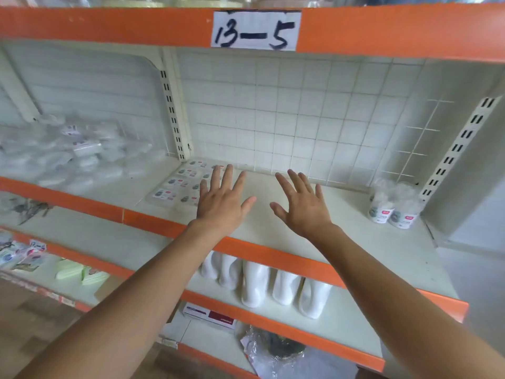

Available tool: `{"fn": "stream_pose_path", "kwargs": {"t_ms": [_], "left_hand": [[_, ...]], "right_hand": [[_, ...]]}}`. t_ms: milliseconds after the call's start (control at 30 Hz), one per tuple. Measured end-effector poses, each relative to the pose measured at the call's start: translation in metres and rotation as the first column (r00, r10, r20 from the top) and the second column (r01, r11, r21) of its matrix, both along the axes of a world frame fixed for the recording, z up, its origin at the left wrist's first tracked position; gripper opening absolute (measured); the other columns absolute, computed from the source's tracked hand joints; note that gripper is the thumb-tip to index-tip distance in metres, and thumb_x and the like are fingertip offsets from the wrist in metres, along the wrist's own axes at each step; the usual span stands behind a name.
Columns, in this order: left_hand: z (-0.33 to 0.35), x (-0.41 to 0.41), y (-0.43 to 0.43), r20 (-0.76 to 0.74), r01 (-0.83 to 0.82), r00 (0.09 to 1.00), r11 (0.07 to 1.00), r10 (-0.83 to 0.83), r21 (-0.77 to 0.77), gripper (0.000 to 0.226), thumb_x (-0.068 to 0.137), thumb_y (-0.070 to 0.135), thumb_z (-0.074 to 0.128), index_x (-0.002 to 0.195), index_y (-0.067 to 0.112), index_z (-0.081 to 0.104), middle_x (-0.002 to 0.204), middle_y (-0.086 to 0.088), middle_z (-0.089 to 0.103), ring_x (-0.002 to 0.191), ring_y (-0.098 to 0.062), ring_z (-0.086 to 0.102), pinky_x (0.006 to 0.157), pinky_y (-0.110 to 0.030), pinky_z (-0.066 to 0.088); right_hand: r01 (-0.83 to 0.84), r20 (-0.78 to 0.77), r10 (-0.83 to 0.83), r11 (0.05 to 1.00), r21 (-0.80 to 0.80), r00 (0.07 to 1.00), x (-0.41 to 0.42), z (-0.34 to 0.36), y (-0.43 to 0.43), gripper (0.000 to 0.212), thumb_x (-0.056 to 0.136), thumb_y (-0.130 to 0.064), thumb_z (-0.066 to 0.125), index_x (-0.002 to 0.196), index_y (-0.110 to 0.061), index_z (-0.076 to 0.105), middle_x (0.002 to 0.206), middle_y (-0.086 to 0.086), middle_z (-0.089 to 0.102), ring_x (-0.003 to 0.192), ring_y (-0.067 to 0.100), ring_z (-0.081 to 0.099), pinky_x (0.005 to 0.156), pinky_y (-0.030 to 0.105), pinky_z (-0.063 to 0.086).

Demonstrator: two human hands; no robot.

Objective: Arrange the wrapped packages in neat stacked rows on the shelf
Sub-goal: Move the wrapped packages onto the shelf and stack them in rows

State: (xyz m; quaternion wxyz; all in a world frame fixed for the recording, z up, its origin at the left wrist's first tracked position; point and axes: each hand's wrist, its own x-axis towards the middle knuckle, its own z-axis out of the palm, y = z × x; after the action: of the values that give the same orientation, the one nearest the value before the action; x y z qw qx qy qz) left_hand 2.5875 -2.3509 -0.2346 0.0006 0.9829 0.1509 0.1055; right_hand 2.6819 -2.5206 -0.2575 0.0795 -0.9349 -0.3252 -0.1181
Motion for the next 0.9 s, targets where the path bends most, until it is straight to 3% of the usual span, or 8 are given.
{"fn": "stream_pose_path", "kwargs": {"t_ms": [400,633,900], "left_hand": [[0.008,-0.109,0.211,-0.001,-0.053,0.999,0.993,0.053,-0.109,0.063,0.101,0.051,0.026,0.155,0.025,0.008,0.163,-0.005,0.001,0.149,-0.027,-0.003,0.119,-0.048,0.012],[-0.017,-0.100,0.291,-0.028,-0.088,0.996,0.986,0.085,-0.144,0.062,0.102,0.044,0.031,0.155,0.019,0.009,0.162,-0.007,0.004,0.149,-0.027,-0.001,0.119,-0.046,0.014],[-0.030,-0.059,0.377,-0.136,-0.115,0.986,0.988,0.102,-0.098,0.061,0.102,0.039,0.036,0.151,0.009,0.017,0.158,-0.014,0.013,0.148,-0.028,0.006,0.117,-0.043,0.020]], "right_hand": [[-0.121,-0.100,0.125,0.991,0.051,0.987,-0.101,-0.004,0.227,0.070,0.096,-0.054,0.041,0.154,-0.032,0.007,0.162,0.002,0.006,0.149,0.022,0.004,0.119,0.048,0.010],[-0.207,-0.130,0.211,0.977,0.045,0.969,-0.088,-0.019,0.315,0.066,0.097,-0.048,0.043,0.153,-0.028,0.015,0.161,0.003,0.012,0.149,0.023,0.009,0.119,0.047,0.012],[-0.314,-0.196,0.302,0.949,-0.031,0.933,-0.046,-0.030,0.423,0.066,0.099,-0.044,0.041,0.154,-0.023,0.012,0.162,0.001,0.006,0.149,0.022,0.006,0.120,0.045,0.014]]}}
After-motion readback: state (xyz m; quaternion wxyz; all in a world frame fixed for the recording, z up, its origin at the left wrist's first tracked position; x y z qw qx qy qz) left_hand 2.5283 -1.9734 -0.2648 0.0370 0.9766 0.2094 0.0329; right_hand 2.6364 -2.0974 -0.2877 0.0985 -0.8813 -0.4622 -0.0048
